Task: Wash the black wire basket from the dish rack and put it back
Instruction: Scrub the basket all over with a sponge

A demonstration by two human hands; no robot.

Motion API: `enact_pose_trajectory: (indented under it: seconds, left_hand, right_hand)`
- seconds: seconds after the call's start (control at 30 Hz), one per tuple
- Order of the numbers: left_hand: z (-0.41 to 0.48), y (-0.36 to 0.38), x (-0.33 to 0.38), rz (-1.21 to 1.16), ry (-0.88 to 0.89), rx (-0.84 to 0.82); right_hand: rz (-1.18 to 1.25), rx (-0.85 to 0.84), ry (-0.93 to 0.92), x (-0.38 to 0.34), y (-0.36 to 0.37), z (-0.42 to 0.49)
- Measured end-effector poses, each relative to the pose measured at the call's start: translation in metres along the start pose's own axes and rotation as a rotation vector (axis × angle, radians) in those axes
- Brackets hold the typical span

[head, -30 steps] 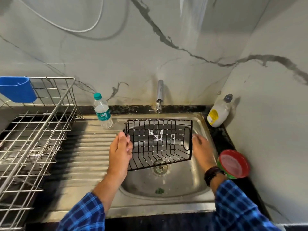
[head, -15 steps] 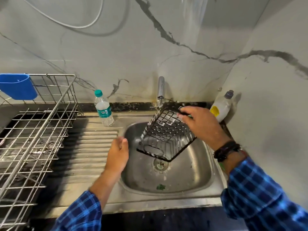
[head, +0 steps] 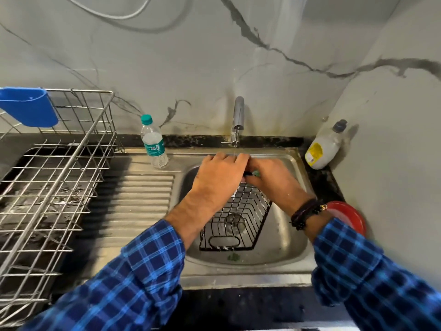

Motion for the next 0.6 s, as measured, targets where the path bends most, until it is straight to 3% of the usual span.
enact_pose_trajectory:
  seconds: [0.17, 0.3, 0.4, 0.47, 0.53, 0.6]
  left_hand:
    - [0.001, 0.014, -0.009, 0.026, 0.085, -0.074]
    - [-0.001, 0.020, -0.018, -0.126, -0.055, -0.044]
    - [-0.002, 0.021, -0.030, -0.272, -0.170, 0.004]
    - [-0.005, 0.022, -0.032, -0.308, -0.179, 0.004]
    - [-0.010, 0.022, -0.027, -0.295, -0.152, 0.009]
    - [-0.015, 0.018, -0.020, -0.253, -0.119, 0.040]
  right_hand:
    - [-0.019, -0.001, 0.082, 0.009, -0.008, 0.001]
    - [0.022, 0.380, 0.035, 0.016, -0.053, -0.012]
    - [0.188, 0.566, 0.249, 0.032, -0.062, -0.051]
    - [0.300, 0.431, 0.484, 0.047, -0.028, -0.072]
    - [0.401, 0.025, 0.726, 0.064, 0.042, -0.092]
    - [0.315, -0.316, 0.686, 0.065, 0.097, -0.104]
Point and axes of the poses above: each hand's wrist, its own z-axis towards the middle knuckle, its own y-axis out of the palm, x = y × z, the point moved 9 cm from there along z, towards the middle knuckle, and after that the axes turned 10 degrees about x, right-handed, at the moved point
